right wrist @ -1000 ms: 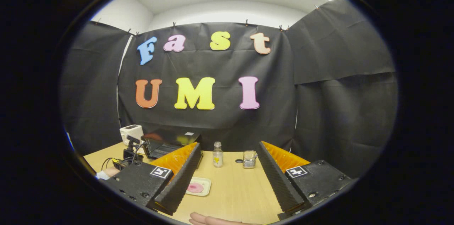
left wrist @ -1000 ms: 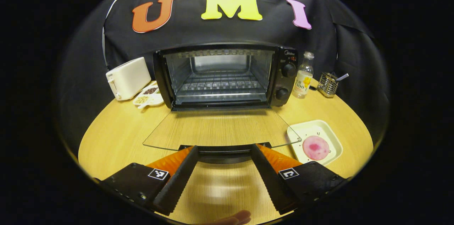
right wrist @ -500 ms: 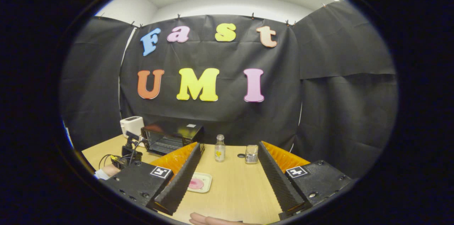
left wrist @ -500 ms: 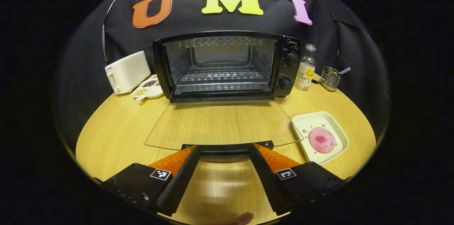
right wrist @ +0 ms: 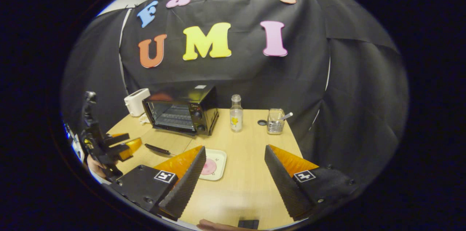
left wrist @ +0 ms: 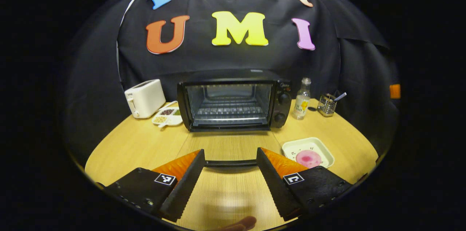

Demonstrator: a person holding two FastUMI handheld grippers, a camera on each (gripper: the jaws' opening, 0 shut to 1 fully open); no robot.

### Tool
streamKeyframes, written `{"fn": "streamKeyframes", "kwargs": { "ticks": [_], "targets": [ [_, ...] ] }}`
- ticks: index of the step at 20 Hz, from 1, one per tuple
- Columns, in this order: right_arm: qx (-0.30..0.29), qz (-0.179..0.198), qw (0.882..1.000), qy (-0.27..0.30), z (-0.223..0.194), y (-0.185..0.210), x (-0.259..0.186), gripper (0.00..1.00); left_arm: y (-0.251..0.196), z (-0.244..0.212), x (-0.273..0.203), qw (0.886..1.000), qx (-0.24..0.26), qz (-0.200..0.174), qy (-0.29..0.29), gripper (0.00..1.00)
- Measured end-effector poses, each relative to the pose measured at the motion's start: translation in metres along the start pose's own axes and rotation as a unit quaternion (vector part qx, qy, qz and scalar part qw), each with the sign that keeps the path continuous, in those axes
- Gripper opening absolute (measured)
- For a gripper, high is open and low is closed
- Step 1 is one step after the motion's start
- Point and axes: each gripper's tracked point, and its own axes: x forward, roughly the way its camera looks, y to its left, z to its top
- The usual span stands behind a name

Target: Open the electric oven with the left hand, put the food in, and close the electric oven.

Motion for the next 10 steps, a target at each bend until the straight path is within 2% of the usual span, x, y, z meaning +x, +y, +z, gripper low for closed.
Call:
{"fn": "streamKeyframes", "kwargs": {
  "ticks": [2, 5, 8, 10],
  "targets": [
    [0.004, -0.002, 1.0, 0.031, -0.01, -0.003, 0.023, 1.0, 0.002, 0.038, -0.026, 0.999, -0.002, 0.002, -0.051, 0.92],
    [0.013, 0.018, 0.996, 0.09, -0.028, 0.005, 0.061, 1.0, 0.019, 0.082, -0.069, 0.993, -0.002, 0.033, -0.111, 0.92],
    [0.015, 0.017, 0.988, 0.153, -0.049, 0.003, 0.093, 0.98, 0.028, 0.111, -0.112, 0.985, -0.018, 0.052, -0.162, 0.95],
    [0.028, 0.02, 0.981, 0.191, -0.063, 0.005, 0.113, 0.97, 0.031, 0.121, -0.136, 0.981, -0.028, 0.049, -0.188, 0.94]
  ]
}}
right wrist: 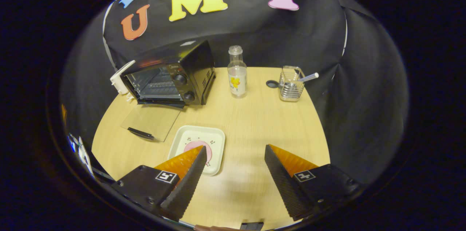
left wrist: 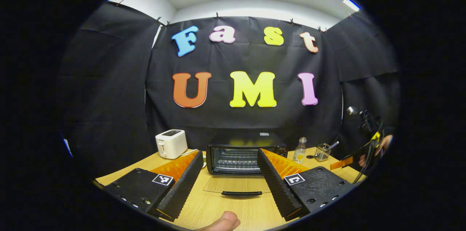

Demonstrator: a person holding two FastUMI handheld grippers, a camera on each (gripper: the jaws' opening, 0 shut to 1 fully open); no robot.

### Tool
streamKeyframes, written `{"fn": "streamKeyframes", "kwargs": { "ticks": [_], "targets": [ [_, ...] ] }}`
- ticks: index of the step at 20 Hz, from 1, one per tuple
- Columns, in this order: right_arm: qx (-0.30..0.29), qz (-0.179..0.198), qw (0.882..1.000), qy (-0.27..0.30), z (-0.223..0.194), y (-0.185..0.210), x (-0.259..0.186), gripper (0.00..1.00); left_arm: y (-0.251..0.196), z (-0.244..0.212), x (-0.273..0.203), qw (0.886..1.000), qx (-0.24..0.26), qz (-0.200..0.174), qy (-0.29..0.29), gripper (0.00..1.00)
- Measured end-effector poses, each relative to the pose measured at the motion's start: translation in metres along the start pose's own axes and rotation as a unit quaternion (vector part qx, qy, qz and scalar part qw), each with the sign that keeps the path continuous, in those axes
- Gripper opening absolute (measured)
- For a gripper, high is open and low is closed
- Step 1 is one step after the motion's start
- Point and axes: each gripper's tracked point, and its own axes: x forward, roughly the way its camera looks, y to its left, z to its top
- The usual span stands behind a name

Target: Open the electric oven with the left hand, put the food in, and close the electric oven.

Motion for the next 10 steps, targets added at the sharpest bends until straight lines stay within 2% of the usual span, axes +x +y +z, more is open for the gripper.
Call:
{"fn": "streamKeyframes", "kwargs": {
  "ticks": [1, 2, 4, 7, 10],
  "targets": [
    [0.009, 0.007, 1.0, 0.022, -0.005, 0.003, 0.013, 1.0, 0.001, 0.007, -0.008, 1.0, 0.002, -0.004, -0.01, 0.95],
    [0.021, 0.013, 0.999, 0.043, -0.01, 0.007, 0.027, 0.92, 0.006, 0.011, -0.014, 1.0, 0.005, 0.001, -0.017, 0.95],
    [0.042, 0.031, 0.995, 0.088, -0.023, 0.017, 0.048, 0.86, 0.009, 0.017, -0.026, 1.0, -0.001, 0.005, -0.024, 0.94],
    [0.062, 0.054, 0.987, 0.136, -0.04, 0.029, 0.074, 0.81, -0.004, 0.021, -0.042, 0.999, 0.007, -0.029, -0.024, 0.95],
    [0.076, 0.062, 0.98, 0.171, -0.049, 0.035, 0.093, 0.68, 0.004, 0.03, -0.05, 0.999, 0.028, -0.012, -0.037, 0.95]
  ]
}}
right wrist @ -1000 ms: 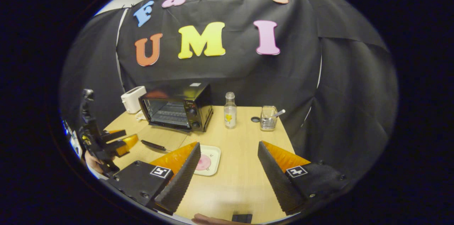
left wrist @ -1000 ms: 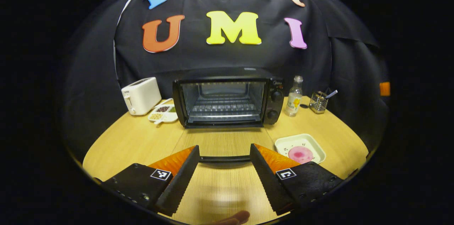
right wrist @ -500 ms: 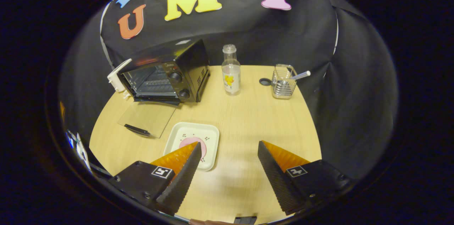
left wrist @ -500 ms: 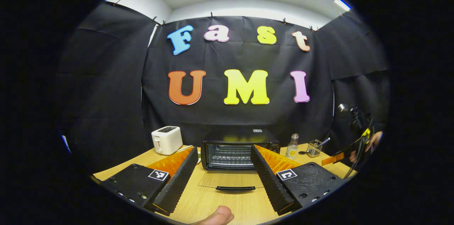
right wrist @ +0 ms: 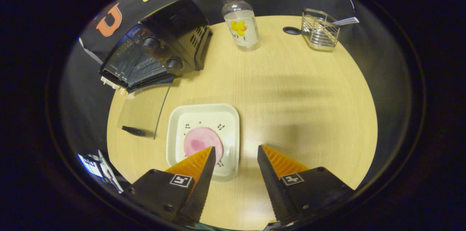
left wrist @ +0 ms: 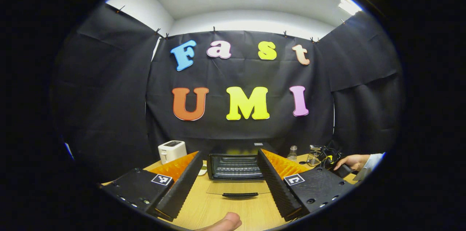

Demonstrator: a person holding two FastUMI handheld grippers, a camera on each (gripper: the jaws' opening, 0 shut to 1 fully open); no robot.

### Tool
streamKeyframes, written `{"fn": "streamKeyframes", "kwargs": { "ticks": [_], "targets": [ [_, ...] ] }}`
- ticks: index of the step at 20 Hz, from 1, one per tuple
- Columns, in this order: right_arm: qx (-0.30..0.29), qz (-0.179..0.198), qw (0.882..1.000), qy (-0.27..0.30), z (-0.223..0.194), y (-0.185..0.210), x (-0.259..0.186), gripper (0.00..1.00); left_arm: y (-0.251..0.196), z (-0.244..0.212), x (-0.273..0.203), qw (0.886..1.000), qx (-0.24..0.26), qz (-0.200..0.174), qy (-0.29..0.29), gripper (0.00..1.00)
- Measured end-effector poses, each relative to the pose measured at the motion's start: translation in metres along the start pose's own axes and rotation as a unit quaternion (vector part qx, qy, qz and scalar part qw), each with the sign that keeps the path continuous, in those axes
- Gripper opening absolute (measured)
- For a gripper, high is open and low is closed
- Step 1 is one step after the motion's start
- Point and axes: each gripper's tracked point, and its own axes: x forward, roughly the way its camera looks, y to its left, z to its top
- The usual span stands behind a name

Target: Open the electric oven with the left hand, put the food in, and close the electric oven.

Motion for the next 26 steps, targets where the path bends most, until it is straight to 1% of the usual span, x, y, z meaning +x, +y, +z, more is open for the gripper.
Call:
{"fn": "streamKeyframes", "kwargs": {
  "ticks": [1, 2, 3, 4, 5, 6, 7, 8, 9, 10, 13, 14, 15, 18, 22, 26],
  "targets": [
    [0.005, 0.007, 1.0, 0.012, -0.002, 0.001, 0.006, 0.65, 0.0, -0.001, -0.002, 1.0, 0.003, 0.001, 0.001, 0.95],
    [0.012, 0.024, 0.999, 0.03, -0.006, 0.005, 0.014, 0.53, 0.0, -0.002, -0.005, 1.0, 0.004, 0.001, 0.002, 0.95],
    [0.023, 0.035, 0.998, 0.056, -0.015, 0.006, 0.021, 0.31, -0.002, -0.002, -0.007, 1.0, 0.003, -0.002, 0.004, 0.95],
    [0.018, 0.044, 0.998, 0.052, -0.012, 0.007, 0.021, 0.1, -0.003, -0.001, -0.009, 1.0, 0.0, -0.004, 0.005, 0.95],
    [0.021, 0.058, 0.996, 0.066, -0.012, 0.005, 0.023, 0.07, -0.005, 0.001, -0.009, 1.0, -0.003, -0.005, 0.002, 0.95],
    [0.037, 0.073, 0.994, 0.073, -0.008, 0.007, 0.021, 0.02, -0.004, 0.005, -0.01, 1.0, -0.006, -0.006, 0.0, 0.95],
    [0.046, 0.085, 0.992, 0.076, -0.008, 0.005, 0.023, 0.01, -0.005, 0.005, -0.011, 1.0, -0.007, -0.006, -0.001, 0.95],
    [0.055, 0.096, 0.991, 0.077, -0.007, 0.005, 0.022, 0.04, -0.005, 0.006, -0.013, 1.0, -0.006, -0.006, -0.002, 0.95],
    [0.064, 0.104, 0.99, 0.076, -0.007, 0.005, 0.021, 0.04, -0.007, 0.006, -0.013, 1.0, -0.005, -0.007, 0.0, 0.95],
    [0.07, 0.11, 0.989, 0.075, -0.007, 0.005, 0.021, 0.01, -0.009, 0.005, -0.014, 1.0, -0.003, -0.008, 0.003, 0.95],
    [0.096, 0.117, 0.987, 0.062, -0.009, 0.0, 0.018, 0.01, -0.01, 0.003, -0.017, 1.0, -0.003, -0.011, 0.013, 0.95],
    [0.108, 0.122, 0.985, 0.057, -0.01, -0.004, 0.016, 0.01, -0.011, 0.003, -0.018, 1.0, -0.005, -0.015, 0.014, 1.0],
    [0.121, 0.13, 0.983, 0.053, -0.013, -0.008, 0.013, 0.01, -0.012, 0.003, -0.018, 1.0, -0.008, -0.018, 0.014, 0.96],
    [0.149, 0.139, 0.978, 0.039, -0.017, -0.024, 0.0, 0.01, -0.016, 0.006, -0.023, 0.999, -0.01, -0.03, 0.016, 0.95],
    [0.154, 0.145, 0.977, 0.01, -0.014, -0.038, -0.03, 0.01, -0.019, 0.002, -0.033, 0.999, 0.003, -0.042, 0.024, 0.95],
    [0.145, 0.148, 0.978, -0.018, -0.008, -0.038, -0.065, 0.01, -0.015, -0.007, -0.037, 0.999, 0.018, -0.036, 0.035, 0.95]
  ]
}}
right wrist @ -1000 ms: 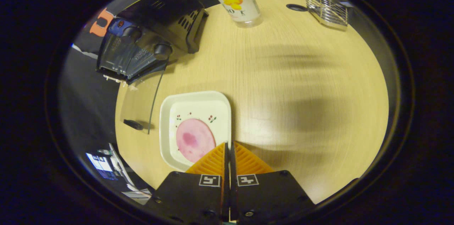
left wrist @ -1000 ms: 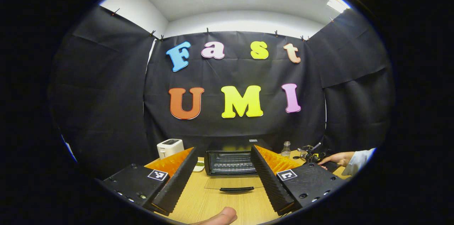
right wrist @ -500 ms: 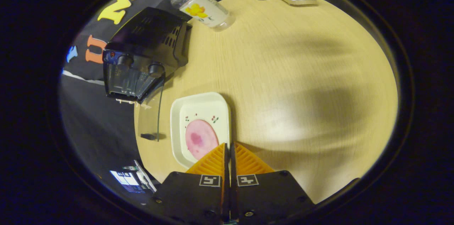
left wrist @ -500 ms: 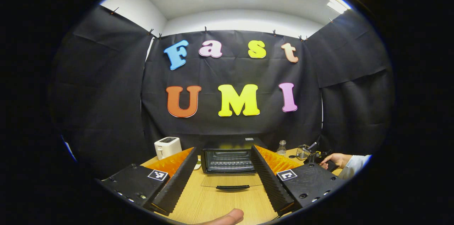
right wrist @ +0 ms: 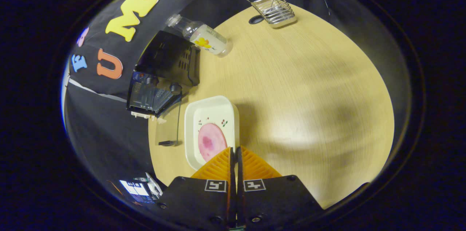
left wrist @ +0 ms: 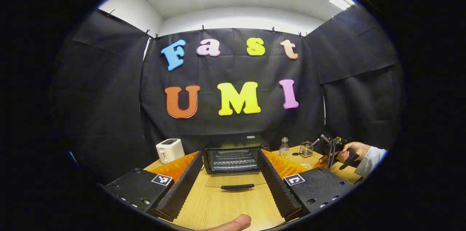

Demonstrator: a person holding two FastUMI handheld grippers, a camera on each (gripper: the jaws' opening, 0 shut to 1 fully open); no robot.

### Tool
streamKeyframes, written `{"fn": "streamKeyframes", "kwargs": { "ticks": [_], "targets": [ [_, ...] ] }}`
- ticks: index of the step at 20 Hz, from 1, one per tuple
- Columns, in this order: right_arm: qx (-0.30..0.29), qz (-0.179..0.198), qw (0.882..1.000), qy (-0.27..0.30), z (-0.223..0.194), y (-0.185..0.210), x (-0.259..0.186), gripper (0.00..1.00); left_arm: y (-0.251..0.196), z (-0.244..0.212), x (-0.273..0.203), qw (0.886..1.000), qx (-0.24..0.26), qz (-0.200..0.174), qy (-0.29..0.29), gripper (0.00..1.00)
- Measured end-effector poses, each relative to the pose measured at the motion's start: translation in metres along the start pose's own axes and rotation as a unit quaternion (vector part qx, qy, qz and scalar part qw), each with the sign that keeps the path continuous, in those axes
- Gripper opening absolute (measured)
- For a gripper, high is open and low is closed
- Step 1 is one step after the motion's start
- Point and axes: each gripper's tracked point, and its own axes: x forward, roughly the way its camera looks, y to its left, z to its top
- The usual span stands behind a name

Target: Open the electric oven with the left hand, put the food in, and close the electric oven.

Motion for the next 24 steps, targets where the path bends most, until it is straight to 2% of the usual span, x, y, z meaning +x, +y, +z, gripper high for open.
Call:
{"fn": "streamKeyframes", "kwargs": {
  "ticks": [5, 9, 11, 12, 14, 15, 16, 17, 20, 22, 24],
  "targets": [
    [-0.027, 0.021, 0.999, -0.009, -0.014, 0.046, -0.023, 0.01, 0.01, 0.005, -0.013, 1.0, -0.003, 0.009, -0.009, 0.95],
    [-0.039, 0.046, 0.998, -0.001, -0.034, 0.096, -0.019, 0.01, 0.021, 0.005, -0.017, 1.0, -0.007, 0.018, -0.012, 0.95],
    [-0.047, 0.037, 0.998, -0.007, -0.04, 0.11, -0.012, 0.01, 0.025, 0.001, -0.019, 1.0, -0.008, 0.021, -0.009, 0.95],
    [-0.042, 0.03, 0.999, -0.012, -0.042, 0.117, -0.007, 0.04, 0.027, -0.001, -0.019, 1.0, -0.008, 0.022, -0.007, 1.0],
    [-0.039, 0.017, 0.999, -0.018, -0.048, 0.129, 0.002, 0.0, 0.035, -0.005, -0.02, 1.0, -0.007, 0.029, -0.004, 1.0],
    [-0.038, 0.015, 0.999, -0.015, -0.051, 0.136, 0.007, 0.01, 0.04, -0.008, -0.021, 0.999, -0.006, 0.033, -0.002, 0.95],
    [-0.033, 0.017, 0.999, -0.012, -0.055, 0.144, 0.013, 0.04, 0.043, -0.01, -0.023, 0.999, -0.007, 0.036, -0.002, 1.0],
    [-0.03, 0.019, 0.999, -0.007, -0.058, 0.152, 0.019, 0.01, 0.047, -0.011, -0.024, 0.999, -0.007, 0.038, -0.002, 0.95],
    [-0.047, 0.013, 0.999, -0.008, -0.061, 0.173, 0.04, 0.04, 0.063, -0.012, -0.027, 0.999, -0.006, 0.051, -0.003, 0.95],
    [-0.054, 0.006, 0.998, -0.011, -0.062, 0.187, 0.058, 0.01, 0.075, -0.011, -0.029, 0.998, -0.002, 0.062, -0.007, 0.95],
    [-0.052, 0.01, 0.999, -0.008, -0.064, 0.205, 0.077, 0.04, 0.088, -0.011, -0.028, 0.997, -0.001, 0.074, -0.009, 0.95]
  ]
}}
